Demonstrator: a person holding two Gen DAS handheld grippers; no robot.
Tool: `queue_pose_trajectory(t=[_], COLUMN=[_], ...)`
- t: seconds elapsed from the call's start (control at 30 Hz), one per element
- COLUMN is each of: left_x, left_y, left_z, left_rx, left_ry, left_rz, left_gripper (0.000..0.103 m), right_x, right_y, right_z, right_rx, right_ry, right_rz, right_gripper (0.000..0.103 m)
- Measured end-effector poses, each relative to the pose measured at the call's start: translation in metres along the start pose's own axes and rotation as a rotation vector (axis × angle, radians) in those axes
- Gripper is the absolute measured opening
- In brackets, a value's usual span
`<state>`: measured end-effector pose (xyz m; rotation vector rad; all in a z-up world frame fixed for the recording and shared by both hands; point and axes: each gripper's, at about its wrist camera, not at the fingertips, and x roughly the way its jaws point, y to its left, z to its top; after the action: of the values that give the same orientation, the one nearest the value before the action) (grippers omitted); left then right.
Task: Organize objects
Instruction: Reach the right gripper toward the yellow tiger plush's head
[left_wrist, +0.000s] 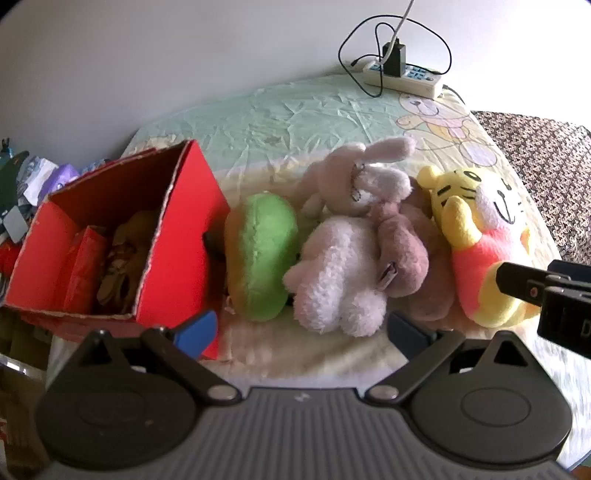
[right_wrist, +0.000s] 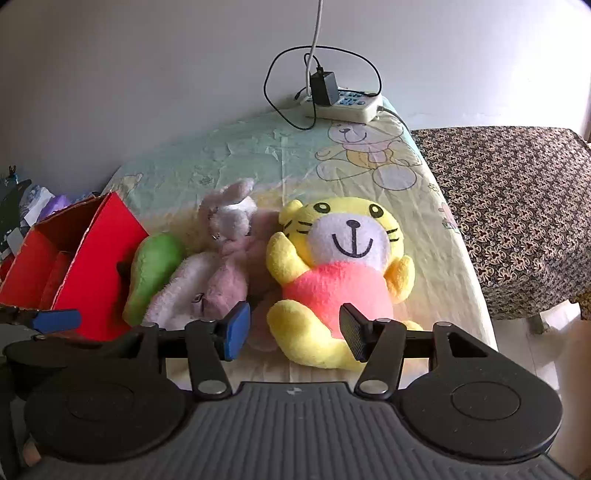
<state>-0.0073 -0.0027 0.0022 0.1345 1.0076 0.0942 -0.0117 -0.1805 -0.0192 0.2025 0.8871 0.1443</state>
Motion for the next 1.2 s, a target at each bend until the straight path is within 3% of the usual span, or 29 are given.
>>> queue_pose_trajectory(t=[0.57,0.7,0.73,0.9,1.03,1.2], left_x=[0.013,0.012,0.009,0.009,0.005,-0.009], left_y=[-0.008,-0.012,-0.013,-0.025,-0.028,-0.031], left_z=[0.011,0.014,0.016,0.02,0.024,0.027], left_rx=[0.012,0.008,-0.006,0.054,0.079,0.11], left_ry=[0.01,0.017,0.032,-0.009,-0.004,-0.089], left_rz=[-0.05,-0.091,-0.132,-0.098,-0.157,-0.286], left_gripper=[0.099,0.099,0.099,0.099,0.099,0.098], right_x=[0.0,0.0,0.0,-0.004,-0.004,0.007], right_y=[-0.013,-0.021,-0.023,-0.038,-0.056,-0.077], right_z=[0.004,0.005,0.005,0.009,0.013,0.016], right_rx=[0.031,0.053,0.06,0.099,0.138,0.192], right_ry=[-0.01,-0.016,-0.019,-0.047,-0.067,-0.061], right_rz=[0.001,-0.003,-0.005,-0.007,-0.029,-0.028], right_gripper=[0.058,0.058,0.058,0.058,0.058,0.058])
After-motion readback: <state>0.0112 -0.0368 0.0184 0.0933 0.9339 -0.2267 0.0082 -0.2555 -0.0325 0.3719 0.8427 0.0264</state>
